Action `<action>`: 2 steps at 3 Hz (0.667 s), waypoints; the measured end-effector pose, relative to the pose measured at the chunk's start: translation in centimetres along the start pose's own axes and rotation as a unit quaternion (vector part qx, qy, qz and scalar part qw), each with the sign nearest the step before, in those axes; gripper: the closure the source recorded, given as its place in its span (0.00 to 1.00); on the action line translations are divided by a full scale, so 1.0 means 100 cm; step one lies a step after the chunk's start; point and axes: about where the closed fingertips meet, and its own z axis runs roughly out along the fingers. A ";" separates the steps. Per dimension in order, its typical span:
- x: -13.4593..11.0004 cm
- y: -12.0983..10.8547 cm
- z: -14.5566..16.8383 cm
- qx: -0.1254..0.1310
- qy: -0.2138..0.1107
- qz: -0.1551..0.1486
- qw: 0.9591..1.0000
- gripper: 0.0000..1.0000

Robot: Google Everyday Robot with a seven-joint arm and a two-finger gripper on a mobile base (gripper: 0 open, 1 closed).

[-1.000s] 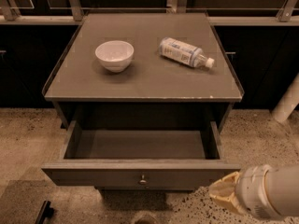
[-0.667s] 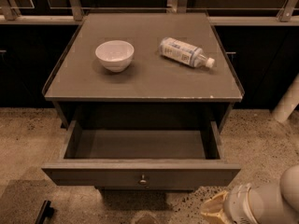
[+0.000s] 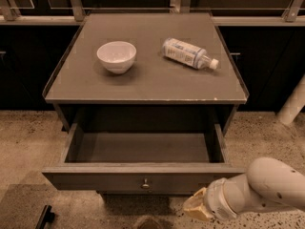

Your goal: Close top drawer

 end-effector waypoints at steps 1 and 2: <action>-0.053 -0.009 0.007 0.019 -0.011 -0.068 0.997 1.00; -0.108 -0.009 -0.001 0.070 -0.022 -0.139 0.988 1.00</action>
Offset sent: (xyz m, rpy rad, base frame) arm 0.1087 0.1073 0.1264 -0.1493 -0.5629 0.1633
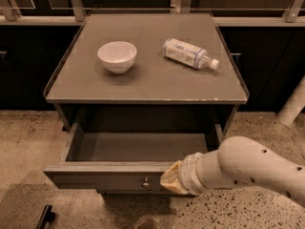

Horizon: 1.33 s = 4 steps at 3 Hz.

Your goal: Close top drawer

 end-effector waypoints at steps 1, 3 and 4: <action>-0.033 -0.019 -0.004 0.069 -0.004 -0.044 0.997 1.00; -0.027 -0.023 0.000 0.084 0.005 -0.040 0.996 1.00; -0.022 -0.035 0.008 0.120 0.012 -0.050 0.991 1.00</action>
Offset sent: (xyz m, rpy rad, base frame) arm 0.0162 0.0138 0.0176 -0.0401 -0.1132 -0.0039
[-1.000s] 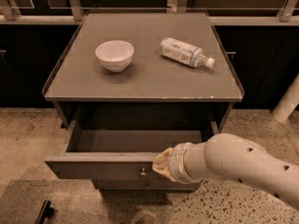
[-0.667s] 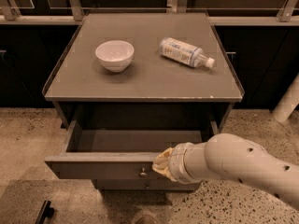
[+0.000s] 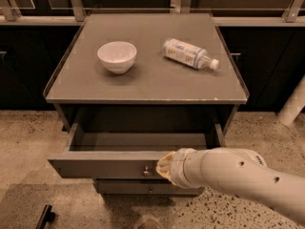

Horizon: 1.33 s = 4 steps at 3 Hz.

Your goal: Close top drawer

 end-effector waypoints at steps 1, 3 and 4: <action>0.010 -0.020 0.002 0.057 0.004 -0.007 0.998 1.00; 0.007 -0.094 0.019 0.141 -0.019 -0.017 0.990 1.00; 0.006 -0.093 0.021 0.139 -0.019 -0.017 0.990 1.00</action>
Offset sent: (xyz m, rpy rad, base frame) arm 0.0958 -0.0128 0.0010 -0.0802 -0.3207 -0.1813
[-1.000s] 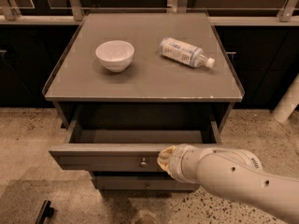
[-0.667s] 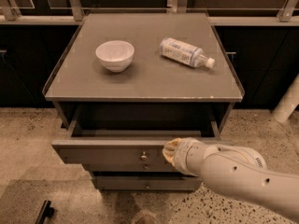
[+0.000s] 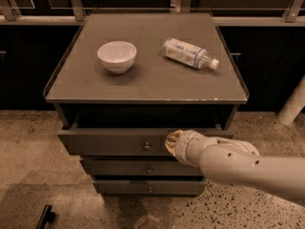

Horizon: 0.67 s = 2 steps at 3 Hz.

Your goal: Close top drawer

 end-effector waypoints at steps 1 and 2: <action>-0.008 0.002 0.008 -0.007 -0.011 0.003 1.000 1.00; -0.020 -0.003 0.018 -0.007 -0.028 0.000 1.000 1.00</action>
Offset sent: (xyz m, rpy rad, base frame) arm 0.0586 0.0172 0.0220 0.1098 -0.0731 0.0957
